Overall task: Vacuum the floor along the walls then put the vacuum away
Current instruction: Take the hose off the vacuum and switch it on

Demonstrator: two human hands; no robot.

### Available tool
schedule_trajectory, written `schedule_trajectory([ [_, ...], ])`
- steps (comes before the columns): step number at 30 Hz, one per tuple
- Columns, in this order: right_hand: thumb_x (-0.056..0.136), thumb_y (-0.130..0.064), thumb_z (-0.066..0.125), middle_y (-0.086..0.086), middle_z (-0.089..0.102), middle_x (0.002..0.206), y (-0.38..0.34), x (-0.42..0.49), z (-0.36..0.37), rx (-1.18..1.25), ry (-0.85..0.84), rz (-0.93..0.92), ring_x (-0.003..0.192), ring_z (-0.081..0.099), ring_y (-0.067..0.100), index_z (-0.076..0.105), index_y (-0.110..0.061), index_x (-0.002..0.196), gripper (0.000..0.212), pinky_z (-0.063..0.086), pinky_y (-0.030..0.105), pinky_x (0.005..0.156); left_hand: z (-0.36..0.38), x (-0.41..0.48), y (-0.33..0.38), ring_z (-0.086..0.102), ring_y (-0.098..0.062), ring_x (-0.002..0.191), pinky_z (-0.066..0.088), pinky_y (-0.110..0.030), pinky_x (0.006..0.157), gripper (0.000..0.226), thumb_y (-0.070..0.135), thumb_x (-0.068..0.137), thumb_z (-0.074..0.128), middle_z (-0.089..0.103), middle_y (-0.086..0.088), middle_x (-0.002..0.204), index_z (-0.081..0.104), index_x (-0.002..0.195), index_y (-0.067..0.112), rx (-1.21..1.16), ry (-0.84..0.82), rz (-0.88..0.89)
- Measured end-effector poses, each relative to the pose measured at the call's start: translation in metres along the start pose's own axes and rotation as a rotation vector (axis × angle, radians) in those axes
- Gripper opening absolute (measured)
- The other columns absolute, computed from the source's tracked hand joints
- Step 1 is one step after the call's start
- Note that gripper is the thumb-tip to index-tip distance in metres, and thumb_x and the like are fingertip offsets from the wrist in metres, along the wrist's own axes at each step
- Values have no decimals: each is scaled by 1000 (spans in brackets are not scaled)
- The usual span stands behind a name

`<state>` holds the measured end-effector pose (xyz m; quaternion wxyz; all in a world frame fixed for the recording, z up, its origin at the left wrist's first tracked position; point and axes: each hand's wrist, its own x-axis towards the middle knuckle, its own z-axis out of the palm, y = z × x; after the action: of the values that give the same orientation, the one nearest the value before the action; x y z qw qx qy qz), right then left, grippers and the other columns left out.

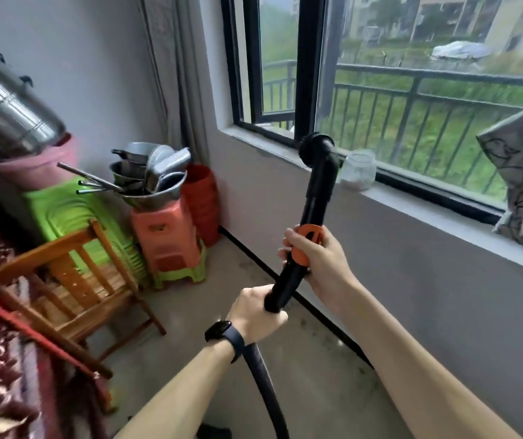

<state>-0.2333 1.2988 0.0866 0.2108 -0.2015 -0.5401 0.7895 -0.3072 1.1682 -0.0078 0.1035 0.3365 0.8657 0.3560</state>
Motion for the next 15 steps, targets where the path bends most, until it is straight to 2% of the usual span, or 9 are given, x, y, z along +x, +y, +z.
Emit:
schedule_trajectory([
  [5,89,-18,82,18,73,113,-10,19,-45,-23,-73,7,98,77,28,63,-16,116,33,58,44,91,16,28,25,52,-14,63,41,-27,53,14,32,61,53,55,15,65,47,72,39,135,25,-29],
  [8,90,-20,81,14,75,109,-31,34,-55,-40,-123,-42,100,77,28,62,-18,119,35,58,43,90,16,50,45,51,-12,65,39,-25,55,19,31,62,55,55,16,68,47,71,46,138,107,-6],
  [12,90,-17,81,17,74,112,-62,62,-47,-48,-177,-78,98,77,28,62,-19,120,36,62,41,87,4,75,60,53,-14,63,47,-31,56,13,22,63,57,57,11,65,51,72,28,40,270,-9],
  [15,88,-13,82,11,75,98,-76,86,-29,-43,-228,-89,92,78,27,62,-16,119,37,63,32,75,-9,93,65,54,-17,59,49,-37,55,11,19,64,60,58,8,62,53,72,21,-8,346,-36],
])
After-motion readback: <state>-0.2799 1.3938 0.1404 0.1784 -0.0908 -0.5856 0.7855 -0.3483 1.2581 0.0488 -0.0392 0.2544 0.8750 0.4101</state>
